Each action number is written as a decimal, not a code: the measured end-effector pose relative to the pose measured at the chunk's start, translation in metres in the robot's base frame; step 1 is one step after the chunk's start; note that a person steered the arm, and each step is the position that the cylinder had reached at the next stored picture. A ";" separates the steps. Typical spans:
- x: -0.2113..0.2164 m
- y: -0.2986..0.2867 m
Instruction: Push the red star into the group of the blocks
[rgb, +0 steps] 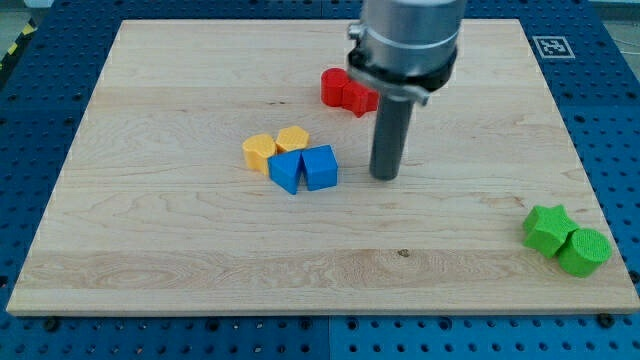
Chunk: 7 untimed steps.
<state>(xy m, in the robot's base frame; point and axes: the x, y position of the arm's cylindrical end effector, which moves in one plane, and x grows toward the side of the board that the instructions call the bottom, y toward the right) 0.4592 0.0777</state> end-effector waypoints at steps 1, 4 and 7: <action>-0.046 0.018; -0.153 0.012; -0.128 -0.010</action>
<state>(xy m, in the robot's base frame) 0.3307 0.0677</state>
